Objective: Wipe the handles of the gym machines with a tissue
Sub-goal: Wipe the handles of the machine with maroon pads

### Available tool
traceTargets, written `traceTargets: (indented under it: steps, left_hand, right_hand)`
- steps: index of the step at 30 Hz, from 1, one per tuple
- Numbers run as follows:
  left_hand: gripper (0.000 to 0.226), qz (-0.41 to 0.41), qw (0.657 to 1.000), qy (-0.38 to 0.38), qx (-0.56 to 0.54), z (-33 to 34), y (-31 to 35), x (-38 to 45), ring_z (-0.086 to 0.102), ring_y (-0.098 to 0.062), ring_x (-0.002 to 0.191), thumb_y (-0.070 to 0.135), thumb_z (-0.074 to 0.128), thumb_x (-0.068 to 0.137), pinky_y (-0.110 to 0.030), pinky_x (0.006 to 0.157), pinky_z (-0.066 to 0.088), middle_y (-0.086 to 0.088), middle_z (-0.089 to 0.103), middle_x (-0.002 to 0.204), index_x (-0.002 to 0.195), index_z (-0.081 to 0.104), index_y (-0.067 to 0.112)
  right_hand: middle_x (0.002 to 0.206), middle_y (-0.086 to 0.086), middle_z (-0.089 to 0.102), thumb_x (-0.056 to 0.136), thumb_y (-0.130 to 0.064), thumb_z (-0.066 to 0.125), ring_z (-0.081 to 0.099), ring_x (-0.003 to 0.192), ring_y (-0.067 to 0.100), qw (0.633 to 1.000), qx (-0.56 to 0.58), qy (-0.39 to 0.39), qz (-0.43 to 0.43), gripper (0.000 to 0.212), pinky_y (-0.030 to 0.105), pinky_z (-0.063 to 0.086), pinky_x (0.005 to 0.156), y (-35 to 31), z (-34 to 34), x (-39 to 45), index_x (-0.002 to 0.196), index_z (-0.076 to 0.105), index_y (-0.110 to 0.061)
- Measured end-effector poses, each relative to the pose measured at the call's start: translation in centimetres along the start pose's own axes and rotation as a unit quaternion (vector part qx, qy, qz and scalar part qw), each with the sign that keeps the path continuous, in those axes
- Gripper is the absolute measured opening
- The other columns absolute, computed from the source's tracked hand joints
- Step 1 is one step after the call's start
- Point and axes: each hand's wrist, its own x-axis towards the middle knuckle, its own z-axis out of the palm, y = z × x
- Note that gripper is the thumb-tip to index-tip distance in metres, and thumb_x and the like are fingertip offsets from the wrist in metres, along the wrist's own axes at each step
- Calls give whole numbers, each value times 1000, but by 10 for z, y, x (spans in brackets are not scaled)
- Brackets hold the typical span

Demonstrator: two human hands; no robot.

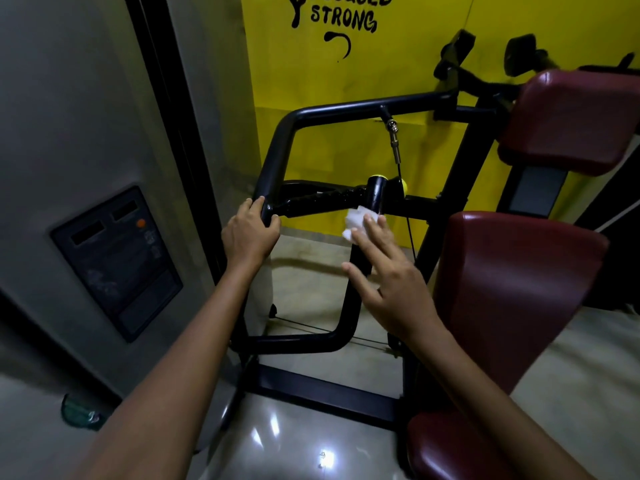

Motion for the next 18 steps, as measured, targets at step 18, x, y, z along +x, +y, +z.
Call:
traceTargets:
  steps: [18]
  left_hand:
    - [51, 3, 1000, -2, 0, 2, -2, 2, 54, -33, 117, 37, 50, 91, -38, 92, 43, -10, 49, 139, 138, 48, 17]
  right_hand:
    - [153, 1, 24, 90, -53, 39, 6, 145, 10, 1000, 25, -11, 2, 69, 5, 6, 110, -18, 13, -33, 142, 37, -8]
